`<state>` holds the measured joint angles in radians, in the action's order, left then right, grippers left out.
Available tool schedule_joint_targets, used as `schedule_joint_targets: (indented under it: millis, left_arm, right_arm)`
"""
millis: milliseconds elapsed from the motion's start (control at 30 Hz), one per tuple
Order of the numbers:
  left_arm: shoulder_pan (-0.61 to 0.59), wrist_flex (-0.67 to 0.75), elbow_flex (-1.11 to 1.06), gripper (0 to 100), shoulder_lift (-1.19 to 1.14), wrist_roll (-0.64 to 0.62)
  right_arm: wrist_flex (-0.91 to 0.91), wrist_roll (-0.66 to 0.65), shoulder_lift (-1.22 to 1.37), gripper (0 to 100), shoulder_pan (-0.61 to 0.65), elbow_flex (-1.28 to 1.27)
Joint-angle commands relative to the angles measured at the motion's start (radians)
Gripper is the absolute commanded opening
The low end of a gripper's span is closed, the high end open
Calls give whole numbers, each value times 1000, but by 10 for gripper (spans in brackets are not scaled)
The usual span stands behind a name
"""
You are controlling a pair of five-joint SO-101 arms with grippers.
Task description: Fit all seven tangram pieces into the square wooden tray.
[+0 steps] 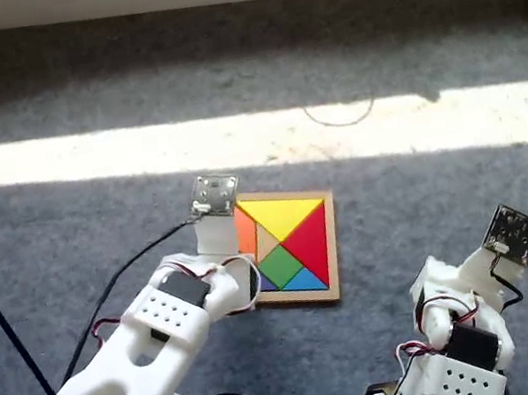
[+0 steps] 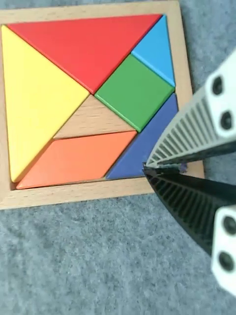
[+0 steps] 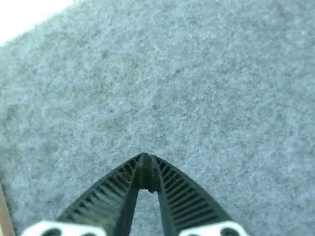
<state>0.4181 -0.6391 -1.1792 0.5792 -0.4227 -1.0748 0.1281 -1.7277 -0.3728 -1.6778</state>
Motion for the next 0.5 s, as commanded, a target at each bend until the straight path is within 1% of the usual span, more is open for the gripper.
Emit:
schedule_joint_targets:
  millis: [0,167,267,367,467]
  left_arm:
    - [-108,-29,5,5,153,5]
    - [-252,-193,2,5,449,8]
    - [-340,-264,1,5,613,97]
    - [-424,-288,-48,5,762,143]
    - [-498,-288,-142,5,897,146]
  right_arm:
    - [24,5,-8,5,13,-42]
    - [24,5,-8,5,36,-42]
    - [24,5,-8,5,53,-42]
    - [24,5,-8,5,54,-42]
    - [24,5,-8,5,54,-38]
